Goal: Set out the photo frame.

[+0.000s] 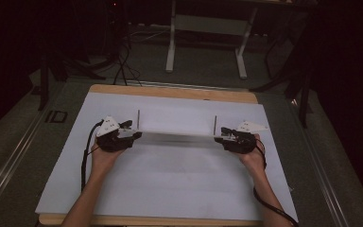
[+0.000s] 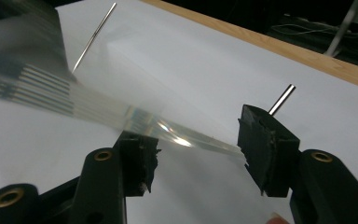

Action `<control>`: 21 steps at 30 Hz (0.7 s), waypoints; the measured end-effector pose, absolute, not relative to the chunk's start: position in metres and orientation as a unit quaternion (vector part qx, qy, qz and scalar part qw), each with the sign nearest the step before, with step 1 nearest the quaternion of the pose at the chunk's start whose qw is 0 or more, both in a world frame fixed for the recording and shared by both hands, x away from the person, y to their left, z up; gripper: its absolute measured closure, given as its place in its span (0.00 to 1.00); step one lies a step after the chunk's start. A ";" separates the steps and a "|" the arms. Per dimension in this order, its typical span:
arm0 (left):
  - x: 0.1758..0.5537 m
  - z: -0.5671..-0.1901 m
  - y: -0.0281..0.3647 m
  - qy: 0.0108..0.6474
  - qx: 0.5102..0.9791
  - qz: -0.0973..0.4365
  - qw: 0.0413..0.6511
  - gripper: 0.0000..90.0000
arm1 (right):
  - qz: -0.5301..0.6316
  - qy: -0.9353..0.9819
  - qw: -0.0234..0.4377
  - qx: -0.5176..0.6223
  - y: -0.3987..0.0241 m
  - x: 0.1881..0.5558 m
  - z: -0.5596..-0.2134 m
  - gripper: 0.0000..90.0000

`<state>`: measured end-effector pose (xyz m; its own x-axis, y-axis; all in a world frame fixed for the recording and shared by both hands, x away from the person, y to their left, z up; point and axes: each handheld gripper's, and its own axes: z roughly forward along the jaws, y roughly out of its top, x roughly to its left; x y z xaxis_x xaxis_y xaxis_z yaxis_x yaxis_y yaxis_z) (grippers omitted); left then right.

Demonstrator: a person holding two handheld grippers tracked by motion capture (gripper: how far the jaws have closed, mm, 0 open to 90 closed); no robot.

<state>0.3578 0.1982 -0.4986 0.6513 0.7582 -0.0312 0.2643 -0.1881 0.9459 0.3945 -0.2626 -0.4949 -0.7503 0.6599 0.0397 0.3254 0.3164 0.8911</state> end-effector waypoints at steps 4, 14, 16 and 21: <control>0.359 -0.499 0.198 0.351 0.726 0.235 0.542 0.43 | 0.503 0.786 0.170 0.318 -0.263 0.395 -0.496 0.53; 0.359 -0.499 0.194 0.358 0.715 0.257 0.543 0.44 | 0.508 0.776 0.185 0.326 -0.261 0.395 -0.497 0.55; 0.359 -0.499 0.194 0.358 0.714 0.258 0.543 0.44 | 0.508 0.773 0.188 0.329 -0.261 0.395 -0.498 0.55; 0.360 -0.499 0.194 0.359 0.713 0.262 0.542 0.45 | 0.499 0.776 0.204 0.327 -0.258 0.394 -0.497 0.57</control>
<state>0.3599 0.1936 -0.4990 0.6051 0.7960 -0.0156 0.2279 -0.1543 0.9614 0.3938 -0.2585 -0.4973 -0.7027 0.7114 0.0102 0.3052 0.2884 0.9076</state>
